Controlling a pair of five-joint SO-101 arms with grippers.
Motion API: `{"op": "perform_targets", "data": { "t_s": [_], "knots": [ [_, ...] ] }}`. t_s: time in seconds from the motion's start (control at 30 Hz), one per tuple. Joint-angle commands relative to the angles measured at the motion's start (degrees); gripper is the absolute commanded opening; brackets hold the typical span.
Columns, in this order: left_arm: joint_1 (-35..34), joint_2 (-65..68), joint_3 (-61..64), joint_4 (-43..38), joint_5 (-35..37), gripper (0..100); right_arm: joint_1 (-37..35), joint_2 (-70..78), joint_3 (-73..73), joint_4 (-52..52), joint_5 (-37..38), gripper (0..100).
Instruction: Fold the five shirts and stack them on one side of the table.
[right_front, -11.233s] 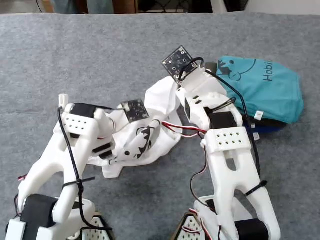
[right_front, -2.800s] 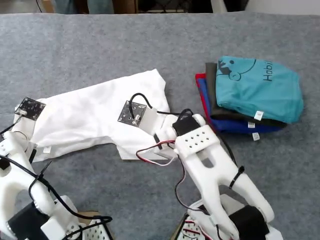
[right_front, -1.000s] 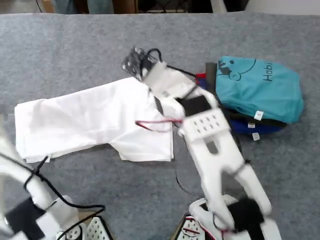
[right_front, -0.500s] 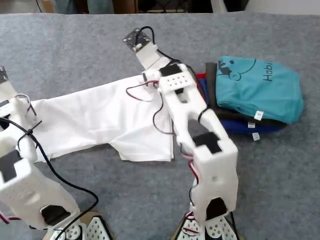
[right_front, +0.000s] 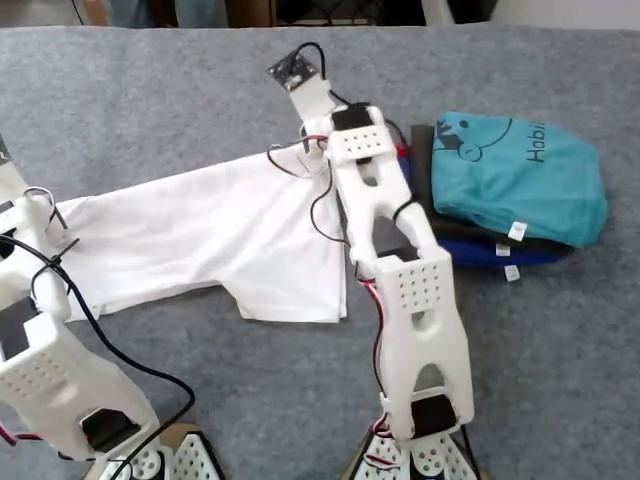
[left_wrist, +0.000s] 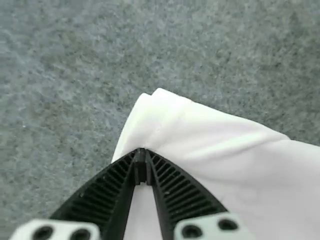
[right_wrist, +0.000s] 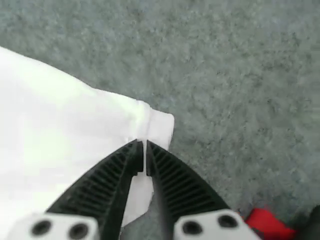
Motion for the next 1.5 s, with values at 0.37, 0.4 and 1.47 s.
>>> {"op": "perform_targets", "data": {
  "t_s": [0.37, 0.4, 1.47],
  "knots": [
    [1.2, -15.1, 2.1, -3.3, 0.7, 3, -3.5, 2.5, -20.8, 6.2, 4.4, 2.2],
    [1.4, -13.9, 3.5, -5.5, 0.7, 3, -4.0, 4.0, -20.6, 5.7, 4.4, 2.5],
    [-0.7, -21.5, 17.3, -14.8, 5.2, 3, -2.5, 13.8, -48.7, 36.2, 12.3, 1.5]
  ]
}}
